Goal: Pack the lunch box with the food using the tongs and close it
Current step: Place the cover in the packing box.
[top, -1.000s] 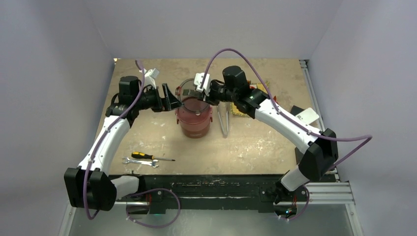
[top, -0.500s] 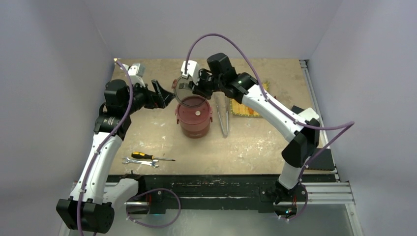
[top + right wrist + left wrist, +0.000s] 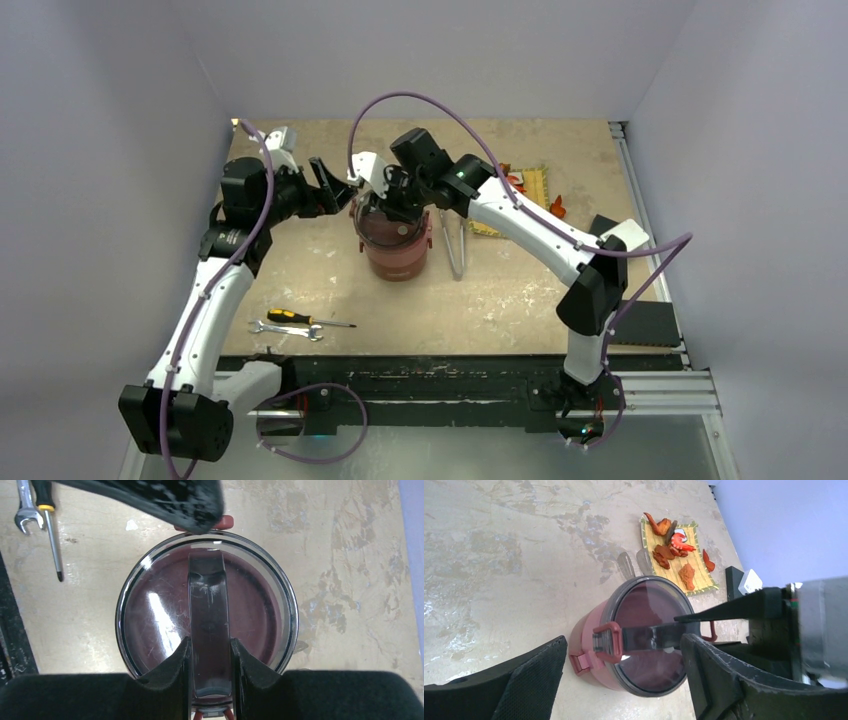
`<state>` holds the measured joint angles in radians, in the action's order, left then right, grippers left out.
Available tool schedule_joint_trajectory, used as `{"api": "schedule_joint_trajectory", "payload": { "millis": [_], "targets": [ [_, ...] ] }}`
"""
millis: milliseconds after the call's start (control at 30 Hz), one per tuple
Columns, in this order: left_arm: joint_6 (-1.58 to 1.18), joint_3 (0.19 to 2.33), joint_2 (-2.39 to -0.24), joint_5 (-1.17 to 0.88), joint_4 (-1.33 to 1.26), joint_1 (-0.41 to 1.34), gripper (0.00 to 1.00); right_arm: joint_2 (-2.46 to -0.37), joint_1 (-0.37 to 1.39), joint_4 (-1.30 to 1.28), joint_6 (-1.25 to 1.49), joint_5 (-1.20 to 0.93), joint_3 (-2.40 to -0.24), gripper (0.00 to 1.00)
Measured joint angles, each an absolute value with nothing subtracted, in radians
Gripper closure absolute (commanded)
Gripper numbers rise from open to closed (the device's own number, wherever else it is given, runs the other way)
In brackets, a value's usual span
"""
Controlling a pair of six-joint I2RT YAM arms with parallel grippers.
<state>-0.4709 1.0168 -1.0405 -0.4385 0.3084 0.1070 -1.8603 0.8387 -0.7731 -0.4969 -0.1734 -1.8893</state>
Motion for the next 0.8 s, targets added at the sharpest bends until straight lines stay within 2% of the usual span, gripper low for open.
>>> {"api": "schedule_joint_trajectory", "payload": {
  "millis": [200,700,800],
  "targets": [
    [-0.476,1.017,-1.081,-0.443,0.316,0.107,0.36,-1.871,0.857,-0.824,-0.488,-0.172,-1.922,1.00],
    [-0.451,1.002,-1.174,-0.498,0.331,0.107,0.45,-1.894,0.859,-0.853,-0.470,-0.142,-1.949,1.00],
    [-0.448,0.999,-1.192,-0.508,0.332,0.107,0.50,-1.899,0.859,-0.854,-0.469,-0.142,-1.953,1.00]
  ]
}}
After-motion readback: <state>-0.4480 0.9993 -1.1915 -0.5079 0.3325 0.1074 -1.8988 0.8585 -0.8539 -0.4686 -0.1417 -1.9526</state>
